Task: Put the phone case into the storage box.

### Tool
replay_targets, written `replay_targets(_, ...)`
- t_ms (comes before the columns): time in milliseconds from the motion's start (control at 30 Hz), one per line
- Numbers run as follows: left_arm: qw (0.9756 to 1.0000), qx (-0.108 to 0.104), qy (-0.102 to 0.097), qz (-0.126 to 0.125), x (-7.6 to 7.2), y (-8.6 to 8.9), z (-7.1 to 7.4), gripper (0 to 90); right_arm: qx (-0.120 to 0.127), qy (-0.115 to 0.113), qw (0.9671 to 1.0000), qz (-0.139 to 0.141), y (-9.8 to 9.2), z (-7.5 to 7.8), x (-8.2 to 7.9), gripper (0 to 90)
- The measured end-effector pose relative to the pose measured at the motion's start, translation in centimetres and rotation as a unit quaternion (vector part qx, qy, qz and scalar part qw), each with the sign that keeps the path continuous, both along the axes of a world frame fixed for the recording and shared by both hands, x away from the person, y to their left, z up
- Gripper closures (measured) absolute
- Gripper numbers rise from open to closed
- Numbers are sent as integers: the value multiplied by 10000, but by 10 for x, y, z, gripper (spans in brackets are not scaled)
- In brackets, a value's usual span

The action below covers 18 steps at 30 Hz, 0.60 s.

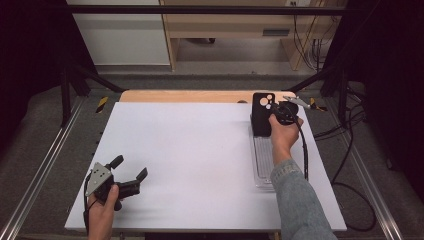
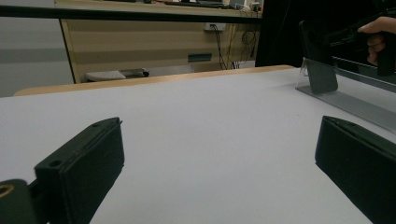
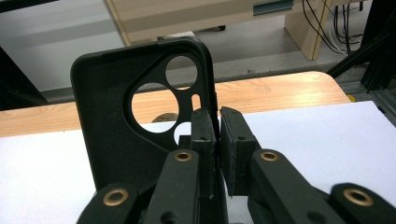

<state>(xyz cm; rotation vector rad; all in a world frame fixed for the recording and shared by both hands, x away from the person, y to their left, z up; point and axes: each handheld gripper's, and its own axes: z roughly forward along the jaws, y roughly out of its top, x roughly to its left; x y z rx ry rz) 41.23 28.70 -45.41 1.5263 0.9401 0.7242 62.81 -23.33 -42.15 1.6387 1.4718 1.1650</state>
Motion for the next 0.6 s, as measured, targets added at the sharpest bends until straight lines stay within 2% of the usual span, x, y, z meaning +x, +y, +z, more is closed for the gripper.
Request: replay_targets(600, 10000, 0, -21, 42, -1, 1, 1, 13, 18, -14, 10000, -32, 1, -1, 1, 841)
